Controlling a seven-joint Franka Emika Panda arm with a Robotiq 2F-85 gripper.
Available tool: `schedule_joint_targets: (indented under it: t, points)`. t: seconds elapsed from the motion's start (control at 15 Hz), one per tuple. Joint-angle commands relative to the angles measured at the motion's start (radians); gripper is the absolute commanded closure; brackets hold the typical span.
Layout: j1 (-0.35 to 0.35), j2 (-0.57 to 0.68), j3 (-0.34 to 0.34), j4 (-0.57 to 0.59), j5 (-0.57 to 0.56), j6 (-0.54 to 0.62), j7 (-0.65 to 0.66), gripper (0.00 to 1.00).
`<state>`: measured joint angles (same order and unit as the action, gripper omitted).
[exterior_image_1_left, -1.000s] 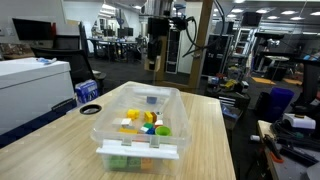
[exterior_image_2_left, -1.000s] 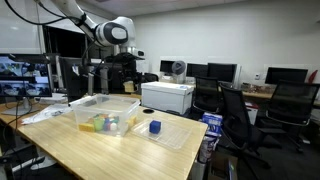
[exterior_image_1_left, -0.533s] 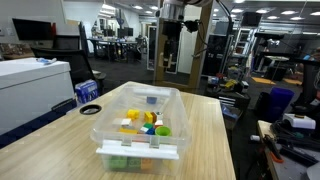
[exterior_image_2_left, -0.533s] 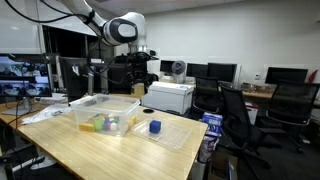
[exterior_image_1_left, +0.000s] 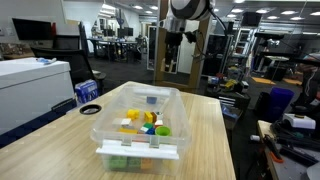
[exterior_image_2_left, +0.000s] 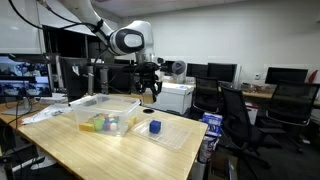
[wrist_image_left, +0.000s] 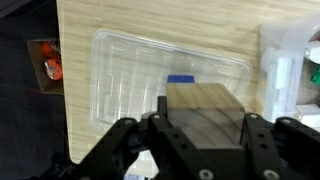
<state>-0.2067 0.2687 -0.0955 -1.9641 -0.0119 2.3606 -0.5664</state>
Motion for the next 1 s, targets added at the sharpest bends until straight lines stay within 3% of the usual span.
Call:
schedule_joint_targets:
  t: [0.0, 0.4, 0.93]
  points:
    - [-0.036, 0.063, 0.013, 0.044, 0.016, 0.001, -0.087, 0.69]
    - [-0.054, 0.153, 0.033, 0.118, 0.010, 0.003, -0.154, 0.69]
    - [-0.056, 0.289, 0.054, 0.245, -0.002, -0.004, -0.134, 0.69]
